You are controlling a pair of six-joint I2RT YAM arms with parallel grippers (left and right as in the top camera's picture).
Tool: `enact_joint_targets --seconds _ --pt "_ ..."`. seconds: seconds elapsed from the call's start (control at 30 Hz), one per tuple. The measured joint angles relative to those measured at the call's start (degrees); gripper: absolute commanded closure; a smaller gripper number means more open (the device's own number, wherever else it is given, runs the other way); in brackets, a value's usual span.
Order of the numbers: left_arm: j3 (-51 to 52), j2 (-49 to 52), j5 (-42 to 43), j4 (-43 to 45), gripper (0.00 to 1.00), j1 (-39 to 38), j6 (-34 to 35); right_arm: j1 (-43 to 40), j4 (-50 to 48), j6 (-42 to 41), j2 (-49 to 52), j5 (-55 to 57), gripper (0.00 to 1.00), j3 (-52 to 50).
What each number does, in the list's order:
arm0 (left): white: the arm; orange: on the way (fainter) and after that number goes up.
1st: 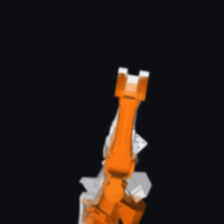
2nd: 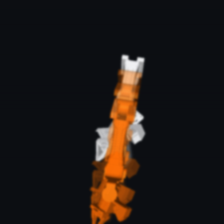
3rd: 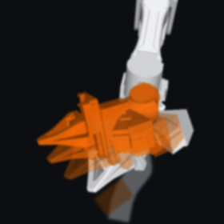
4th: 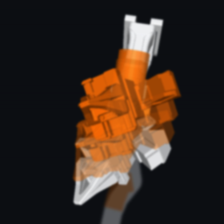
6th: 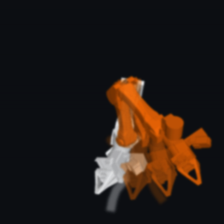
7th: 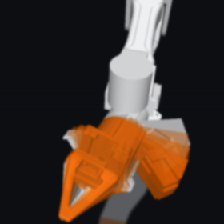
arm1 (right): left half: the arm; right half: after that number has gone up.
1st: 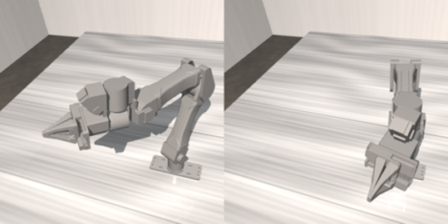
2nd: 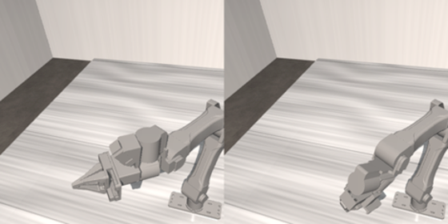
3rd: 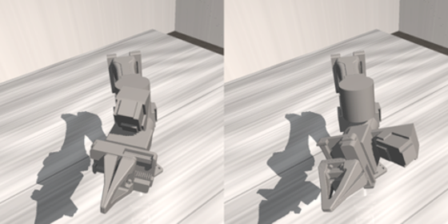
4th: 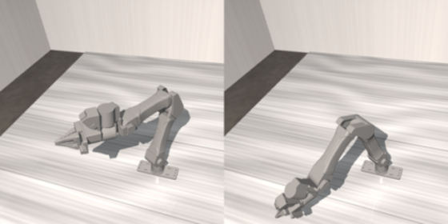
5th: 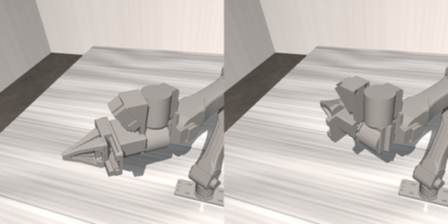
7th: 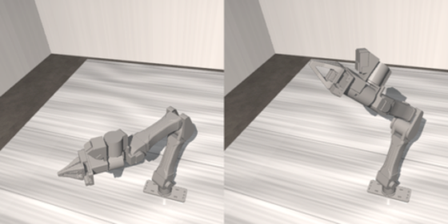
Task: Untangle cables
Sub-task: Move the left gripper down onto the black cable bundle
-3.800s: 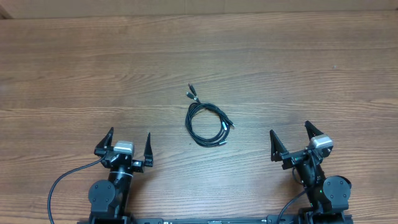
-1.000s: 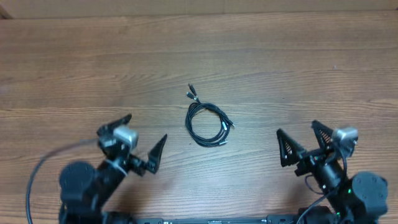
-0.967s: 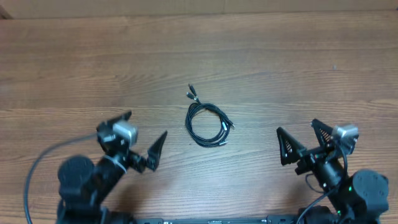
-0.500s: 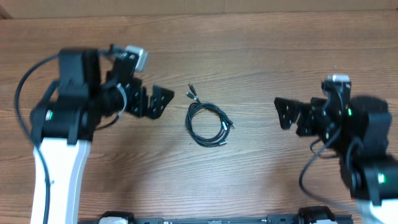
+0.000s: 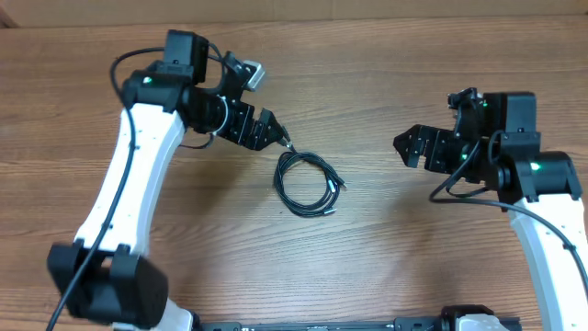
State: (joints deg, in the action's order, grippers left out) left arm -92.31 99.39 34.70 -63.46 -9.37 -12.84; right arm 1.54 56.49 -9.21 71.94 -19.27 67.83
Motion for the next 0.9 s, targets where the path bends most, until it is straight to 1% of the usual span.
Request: enact_joint_targets --seconds 0.07,0.1,0.17,0.23,0.3,0.47,0.6,0.73,0.9 --pt "-0.02 3.37 -0.22 0.26 0.26 -0.63 -0.57 0.0 -0.2 0.07 0.35 -0.44 0.05 0.0" --pt "-0.07 5.42 -0.85 0.31 0.34 -1.36 -0.96 0.0 -0.31 0.13 0.39 -0.59 0.05 0.0" --pt "-0.11 8.85 -2.36 0.44 0.46 -3.02 -1.25 0.0 -0.26 0.13 0.39 -0.87 0.05 0.0" --pt "-0.11 12.48 -4.42 0.7 0.53 -4.79 -0.85 0.0 0.02 0.2 0.39 -0.92 0.05 0.0" --pt "-0.11 15.76 -6.75 1.2 0.57 -6.32 -0.15 0.0 0.04 0.2 0.39 -0.92 0.05 0.0" --pt "-0.11 20.76 -14.78 4.37 0.57 -9.64 3.56 -0.02 0.04 0.2 0.39 -0.92 0.05 0.0" --pt "-0.11 21.79 -21.03 6.32 0.53 -11.3 6.58 0.0 0.09 0.2 0.39 -0.94 0.05 0.0" --pt "-0.11 21.92 -22.8 6.43 0.5 -11.69 7.39 0.0 0.07 0.2 0.39 -0.92 0.04 0.0" --pt "-0.11 22.27 -22.01 6.82 0.48 -12.04 7.39 -0.02 0.04 0.17 0.39 -0.94 0.04 0.0"
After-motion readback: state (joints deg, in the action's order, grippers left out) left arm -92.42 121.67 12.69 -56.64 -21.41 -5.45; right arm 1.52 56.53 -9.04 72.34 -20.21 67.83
